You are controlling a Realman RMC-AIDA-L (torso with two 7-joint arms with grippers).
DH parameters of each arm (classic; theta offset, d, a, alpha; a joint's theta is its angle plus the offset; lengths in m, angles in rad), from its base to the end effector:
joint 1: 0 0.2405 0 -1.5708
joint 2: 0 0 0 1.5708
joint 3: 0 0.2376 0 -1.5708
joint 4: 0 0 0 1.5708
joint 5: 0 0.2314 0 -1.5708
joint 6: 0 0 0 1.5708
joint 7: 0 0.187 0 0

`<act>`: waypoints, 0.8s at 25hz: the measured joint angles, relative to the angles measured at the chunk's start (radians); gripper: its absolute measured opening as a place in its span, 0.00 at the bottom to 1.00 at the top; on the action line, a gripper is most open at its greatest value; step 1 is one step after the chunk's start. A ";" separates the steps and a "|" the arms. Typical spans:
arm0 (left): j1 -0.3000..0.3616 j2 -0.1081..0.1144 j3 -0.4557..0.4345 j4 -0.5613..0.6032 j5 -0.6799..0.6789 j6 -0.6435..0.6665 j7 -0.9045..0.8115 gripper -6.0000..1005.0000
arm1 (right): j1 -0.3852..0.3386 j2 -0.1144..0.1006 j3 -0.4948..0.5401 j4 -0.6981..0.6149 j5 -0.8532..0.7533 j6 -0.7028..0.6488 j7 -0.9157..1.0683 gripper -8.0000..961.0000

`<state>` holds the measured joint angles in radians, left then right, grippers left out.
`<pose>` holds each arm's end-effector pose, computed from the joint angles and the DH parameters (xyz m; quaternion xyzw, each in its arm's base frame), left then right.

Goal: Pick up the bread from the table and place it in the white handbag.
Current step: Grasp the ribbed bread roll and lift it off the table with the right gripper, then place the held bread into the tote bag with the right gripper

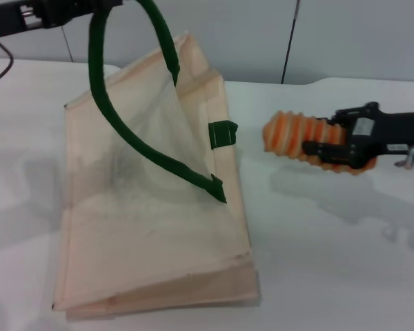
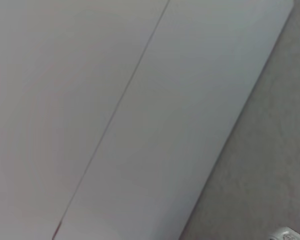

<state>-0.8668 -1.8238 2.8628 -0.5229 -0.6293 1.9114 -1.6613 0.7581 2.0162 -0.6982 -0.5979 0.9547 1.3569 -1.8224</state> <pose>-0.1995 0.4057 0.1178 -0.8588 -0.2914 -0.4048 0.1172 0.2197 0.4232 -0.0254 -0.9726 0.1081 0.1151 0.1707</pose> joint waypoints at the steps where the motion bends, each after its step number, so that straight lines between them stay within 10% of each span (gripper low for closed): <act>1: -0.007 0.000 0.000 0.001 0.003 0.002 0.000 0.15 | 0.013 0.002 -0.003 0.007 -0.001 0.002 0.000 0.56; 20: -0.094 -0.027 0.001 0.003 0.050 -0.002 0.010 0.15 | 0.251 0.019 -0.100 0.292 0.004 -0.134 0.000 0.40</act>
<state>-0.9612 -1.8504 2.8640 -0.5197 -0.5791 1.9095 -1.6517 1.0095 2.0354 -0.7979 -0.3059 0.9585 1.2230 -1.8224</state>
